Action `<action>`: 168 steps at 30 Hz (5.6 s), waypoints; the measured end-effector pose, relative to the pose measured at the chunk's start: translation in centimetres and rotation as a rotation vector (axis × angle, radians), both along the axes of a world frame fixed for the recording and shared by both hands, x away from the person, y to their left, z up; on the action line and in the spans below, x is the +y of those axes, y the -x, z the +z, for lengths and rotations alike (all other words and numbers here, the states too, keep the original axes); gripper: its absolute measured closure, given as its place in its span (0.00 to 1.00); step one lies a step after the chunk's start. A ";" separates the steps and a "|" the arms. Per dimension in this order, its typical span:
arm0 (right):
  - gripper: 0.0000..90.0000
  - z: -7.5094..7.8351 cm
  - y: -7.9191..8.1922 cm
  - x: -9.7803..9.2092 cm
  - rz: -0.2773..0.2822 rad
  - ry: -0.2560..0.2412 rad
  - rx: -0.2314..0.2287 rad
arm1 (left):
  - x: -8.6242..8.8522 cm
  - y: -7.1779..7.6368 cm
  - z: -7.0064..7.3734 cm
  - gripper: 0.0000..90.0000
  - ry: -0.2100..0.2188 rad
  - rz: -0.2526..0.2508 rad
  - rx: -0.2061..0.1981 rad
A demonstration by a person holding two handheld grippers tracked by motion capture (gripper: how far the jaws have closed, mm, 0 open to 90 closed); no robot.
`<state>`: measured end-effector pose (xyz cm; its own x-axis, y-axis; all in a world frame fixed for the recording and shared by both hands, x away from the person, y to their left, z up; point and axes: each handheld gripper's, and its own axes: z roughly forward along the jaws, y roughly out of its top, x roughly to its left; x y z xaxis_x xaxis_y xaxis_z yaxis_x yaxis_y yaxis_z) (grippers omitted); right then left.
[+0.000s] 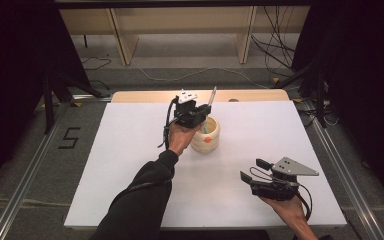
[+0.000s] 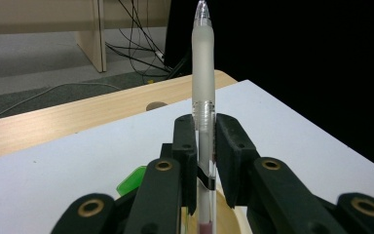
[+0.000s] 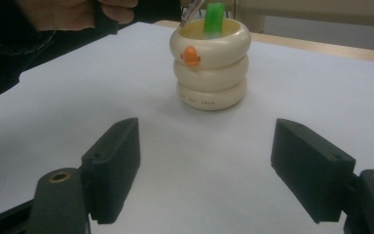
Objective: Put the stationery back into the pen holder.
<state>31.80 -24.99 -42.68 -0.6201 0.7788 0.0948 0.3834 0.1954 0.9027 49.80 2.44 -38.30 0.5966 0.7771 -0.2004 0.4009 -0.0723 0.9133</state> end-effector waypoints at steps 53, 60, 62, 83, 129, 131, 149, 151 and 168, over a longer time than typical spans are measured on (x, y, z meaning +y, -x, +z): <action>0.30 -0.1 0.0 0.0 0.003 -0.001 0.004 | 0.1 0.6 -0.6 0.42 -0.025 -0.025 0.040; 0.30 -0.1 0.0 0.0 0.005 0.003 0.003 | 1.5 1.4 0.0 0.38 -0.043 -0.054 0.077; 0.30 -0.1 0.0 0.1 0.004 0.001 0.006 | 1.9 1.6 0.0 0.37 -0.042 -0.053 0.080; 0.30 -0.1 0.0 0.2 0.002 -0.002 0.007 | 5.0 3.5 0.0 0.31 -0.020 -0.101 0.093; 0.30 -0.1 0.0 0.2 0.007 -0.003 0.007 | 7.9 8.5 -0.3 0.22 0.003 -0.183 0.058; 0.30 -0.1 0.0 0.3 0.008 -0.004 0.007 | 8.0 8.9 -0.2 0.22 0.005 -0.186 0.054; 0.30 -0.1 0.1 0.2 0.006 -0.004 0.006 | 10.5 12.6 -0.8 0.22 0.017 -0.197 0.009; 0.30 -0.1 0.1 0.2 0.010 -0.005 0.001 | 11.0 13.1 -1.1 0.22 0.021 -0.195 0.012; 0.30 0.0 0.4 0.3 0.005 -0.002 0.009 | 13.1 16.4 -2.4 0.21 -0.004 -0.192 -0.017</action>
<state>31.39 -24.74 -42.67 -0.6227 0.7758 0.1018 0.3903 0.1952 0.8997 33.37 15.52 -40.72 0.7374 0.6494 -0.1860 0.3639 -0.1500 0.9193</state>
